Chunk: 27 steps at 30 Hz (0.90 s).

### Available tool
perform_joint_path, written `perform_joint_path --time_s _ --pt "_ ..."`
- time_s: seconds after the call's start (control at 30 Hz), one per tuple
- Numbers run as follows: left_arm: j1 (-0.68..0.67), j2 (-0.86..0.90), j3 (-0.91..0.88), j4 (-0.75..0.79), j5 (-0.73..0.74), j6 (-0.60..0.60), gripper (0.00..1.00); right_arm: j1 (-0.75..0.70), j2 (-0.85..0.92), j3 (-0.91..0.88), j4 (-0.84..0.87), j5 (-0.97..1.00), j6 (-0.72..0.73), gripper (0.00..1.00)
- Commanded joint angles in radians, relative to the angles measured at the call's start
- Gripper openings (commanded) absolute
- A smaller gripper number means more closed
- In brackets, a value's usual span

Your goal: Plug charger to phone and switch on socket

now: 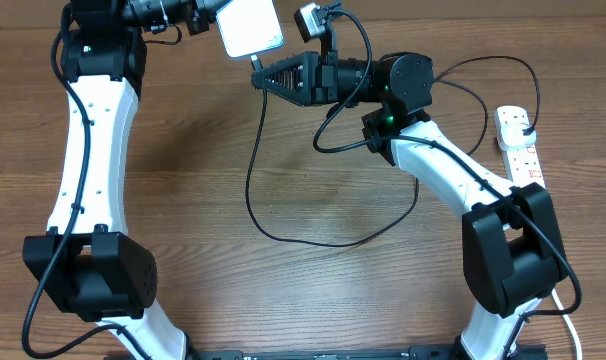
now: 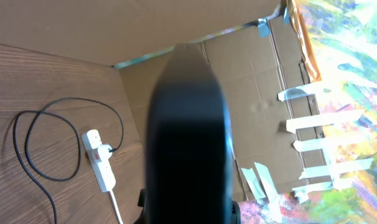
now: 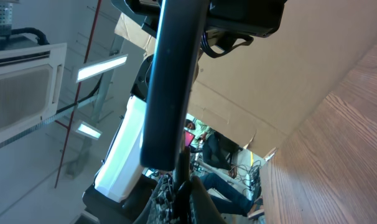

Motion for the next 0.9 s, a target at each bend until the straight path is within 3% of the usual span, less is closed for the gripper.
perform_joint_path --time_s 0.0,0.87 --pt "-0.001 -0.013 0.016 0.008 0.058 0.040 0.04 -0.007 -0.003 0.016 0.003 0.043 -0.004 0.04" --pt "0.011 -0.013 0.016 0.008 0.056 0.028 0.04 -0.008 -0.003 0.016 0.003 0.060 -0.004 0.04"
